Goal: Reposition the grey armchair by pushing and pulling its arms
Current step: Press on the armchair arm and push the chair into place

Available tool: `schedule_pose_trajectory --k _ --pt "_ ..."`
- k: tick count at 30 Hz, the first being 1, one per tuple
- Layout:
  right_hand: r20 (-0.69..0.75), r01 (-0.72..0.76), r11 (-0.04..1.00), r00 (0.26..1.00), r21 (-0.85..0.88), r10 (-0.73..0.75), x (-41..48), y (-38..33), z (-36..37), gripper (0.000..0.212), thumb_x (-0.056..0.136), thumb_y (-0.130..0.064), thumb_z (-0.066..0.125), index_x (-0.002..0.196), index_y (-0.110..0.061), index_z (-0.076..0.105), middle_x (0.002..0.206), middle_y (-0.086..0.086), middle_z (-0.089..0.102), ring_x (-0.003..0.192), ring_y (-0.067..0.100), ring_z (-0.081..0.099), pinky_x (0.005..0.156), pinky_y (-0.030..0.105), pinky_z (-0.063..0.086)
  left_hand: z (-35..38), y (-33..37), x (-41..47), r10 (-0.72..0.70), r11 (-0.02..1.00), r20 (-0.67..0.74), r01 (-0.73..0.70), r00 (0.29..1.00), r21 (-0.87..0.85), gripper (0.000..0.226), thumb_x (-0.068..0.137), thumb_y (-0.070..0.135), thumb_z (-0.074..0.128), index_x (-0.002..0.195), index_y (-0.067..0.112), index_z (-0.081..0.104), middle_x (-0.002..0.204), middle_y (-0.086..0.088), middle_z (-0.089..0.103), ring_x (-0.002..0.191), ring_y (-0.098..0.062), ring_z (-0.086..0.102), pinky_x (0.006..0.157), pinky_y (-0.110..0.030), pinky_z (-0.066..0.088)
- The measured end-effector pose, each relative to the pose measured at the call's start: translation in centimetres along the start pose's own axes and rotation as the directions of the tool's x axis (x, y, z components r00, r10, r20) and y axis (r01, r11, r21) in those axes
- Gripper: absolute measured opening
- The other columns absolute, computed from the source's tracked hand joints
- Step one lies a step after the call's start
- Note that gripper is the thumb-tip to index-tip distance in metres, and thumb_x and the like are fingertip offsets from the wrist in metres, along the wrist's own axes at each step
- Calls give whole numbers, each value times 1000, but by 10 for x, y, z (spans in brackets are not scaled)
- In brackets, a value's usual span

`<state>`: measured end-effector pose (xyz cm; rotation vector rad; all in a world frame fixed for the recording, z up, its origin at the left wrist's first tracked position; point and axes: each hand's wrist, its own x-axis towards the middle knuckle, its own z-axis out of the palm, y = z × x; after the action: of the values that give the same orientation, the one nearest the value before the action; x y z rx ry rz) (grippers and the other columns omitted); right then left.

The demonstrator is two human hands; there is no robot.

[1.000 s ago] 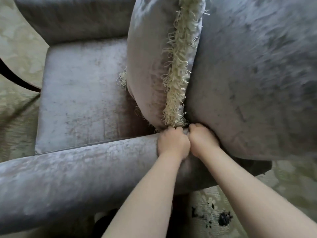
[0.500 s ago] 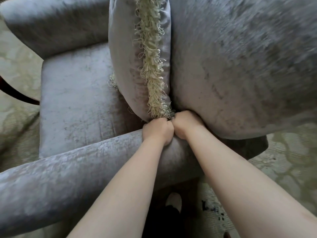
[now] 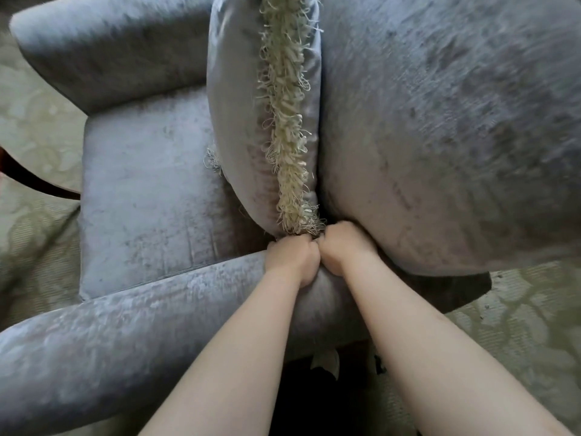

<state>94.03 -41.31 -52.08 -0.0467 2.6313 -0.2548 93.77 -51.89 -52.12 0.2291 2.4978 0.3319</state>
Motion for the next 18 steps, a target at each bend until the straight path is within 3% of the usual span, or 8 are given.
schedule_pose_trajectory --k 3,11,18 --pt "-35 98 994 994 -48 -99 0 -1 1 39 94 -13 31 119 -3 60 121 16 60 109 33 53 84 35 42 -1 -2 4 5 1000 -45 -5 999 -19 38 95 31 28 107 15 60 120 -16 60 109 -34 53 87 -38 34" --pt "-88 131 983 986 -128 -142 1 0 1 41 98 -18 28 118 -6 61 123 15 58 109 32 53 84 35 40 3 -2 5 10 1000 -123 -11 992 -6 42 97 37 29 107 14 62 118 -16 62 107 -35 56 83 -36 38" --pt "-90 -10 1000 996 -13 9 6 2 3 41 95 -24 31 113 -4 63 118 17 61 108 32 56 86 34 44 3 -3 5 24 1000 -128 -25 991 -6 44 97 37 27 109 14 62 119 -16 61 108 -35 55 85 -36 38"
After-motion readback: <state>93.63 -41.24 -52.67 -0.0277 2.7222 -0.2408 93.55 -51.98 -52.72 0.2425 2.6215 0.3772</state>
